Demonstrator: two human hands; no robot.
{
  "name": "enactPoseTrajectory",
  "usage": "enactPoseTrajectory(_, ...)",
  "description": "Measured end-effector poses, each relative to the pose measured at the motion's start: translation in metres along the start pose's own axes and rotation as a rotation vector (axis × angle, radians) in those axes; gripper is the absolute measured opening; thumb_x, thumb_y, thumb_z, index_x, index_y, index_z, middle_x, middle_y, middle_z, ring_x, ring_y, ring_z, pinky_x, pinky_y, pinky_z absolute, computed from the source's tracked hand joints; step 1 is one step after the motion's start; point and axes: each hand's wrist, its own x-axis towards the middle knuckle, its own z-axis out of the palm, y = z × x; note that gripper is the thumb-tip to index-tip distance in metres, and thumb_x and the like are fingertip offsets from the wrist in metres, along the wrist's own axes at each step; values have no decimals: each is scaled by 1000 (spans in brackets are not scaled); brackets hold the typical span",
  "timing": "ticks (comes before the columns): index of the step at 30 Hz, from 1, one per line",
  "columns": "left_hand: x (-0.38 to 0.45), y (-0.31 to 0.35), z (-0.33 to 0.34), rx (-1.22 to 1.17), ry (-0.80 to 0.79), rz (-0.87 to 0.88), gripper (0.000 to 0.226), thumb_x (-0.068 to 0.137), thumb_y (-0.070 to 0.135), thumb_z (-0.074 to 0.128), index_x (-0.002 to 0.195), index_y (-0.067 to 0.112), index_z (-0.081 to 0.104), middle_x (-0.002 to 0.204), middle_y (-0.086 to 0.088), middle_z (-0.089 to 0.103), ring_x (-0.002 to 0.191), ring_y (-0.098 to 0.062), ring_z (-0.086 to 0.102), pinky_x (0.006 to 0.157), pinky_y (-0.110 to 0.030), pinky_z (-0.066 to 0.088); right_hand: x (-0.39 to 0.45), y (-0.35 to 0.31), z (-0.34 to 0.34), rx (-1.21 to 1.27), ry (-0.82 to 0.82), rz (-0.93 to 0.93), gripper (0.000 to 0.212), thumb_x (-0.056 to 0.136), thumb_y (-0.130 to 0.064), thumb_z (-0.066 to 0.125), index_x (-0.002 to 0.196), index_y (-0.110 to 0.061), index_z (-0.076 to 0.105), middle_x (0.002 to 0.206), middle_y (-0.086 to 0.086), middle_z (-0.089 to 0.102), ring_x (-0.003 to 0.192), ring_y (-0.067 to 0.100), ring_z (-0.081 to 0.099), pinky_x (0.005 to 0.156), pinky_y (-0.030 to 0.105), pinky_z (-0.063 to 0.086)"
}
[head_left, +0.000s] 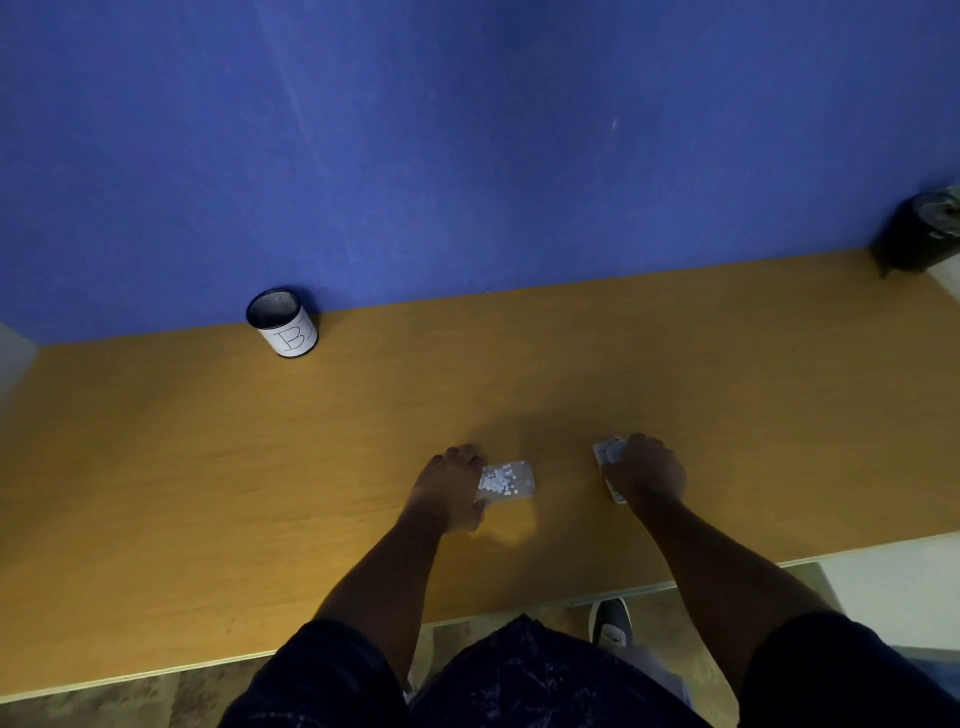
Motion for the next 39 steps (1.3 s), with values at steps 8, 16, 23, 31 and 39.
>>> enactPoseTrajectory(8, -2, 4, -5, 13, -22, 6, 70, 80, 46, 61, 139, 13, 47, 146, -8, 44, 127, -29, 49, 103, -40, 44, -5, -4, 5, -87, 133, -25, 58, 87, -59, 53, 108, -7, 67, 105, 12, 68, 99, 33, 64, 79, 39, 51)
enactPoseTrajectory(16, -6, 7, -6, -26, 22, -17, 78, 75, 51, 62, 141, 14, 46, 146, -7, 44, 127, -29, 49, 103, -40, 44, -10, -34, 9, 130, -174, -467, 33, 97, -40, 57, 113, -12, 68, 117, 9, 67, 109, 30, 65, 89, 35, 48)
enactPoseTrajectory(23, -4, 0, -24, -35, 138, -49, 70, 73, 57, 58, 126, 11, 54, 123, -7, 54, 111, -28, 55, 90, -38, 48, -14, -63, 15, 338, -323, -367, 28, 98, -25, 55, 116, -10, 71, 106, 7, 72, 100, 24, 68, 75, 17, 48)
enactPoseTrajectory(31, -4, -18, -44, -172, 233, -120, 67, 75, 49, 61, 130, 12, 51, 123, -6, 58, 110, -29, 60, 92, -38, 51, -3, -98, 18, 698, -296, -259, 18, 93, -5, 63, 103, 4, 76, 88, 25, 75, 78, 36, 74, 77, 49, 63)
enactPoseTrajectory(39, -9, -46, -64, -461, 417, -245, 68, 77, 40, 72, 137, 15, 52, 129, -4, 51, 104, -26, 63, 89, -40, 56, 10, -152, 11, 803, -259, -258, 20, 89, -4, 65, 105, 1, 75, 84, 13, 75, 70, 22, 69, 66, 37, 61)
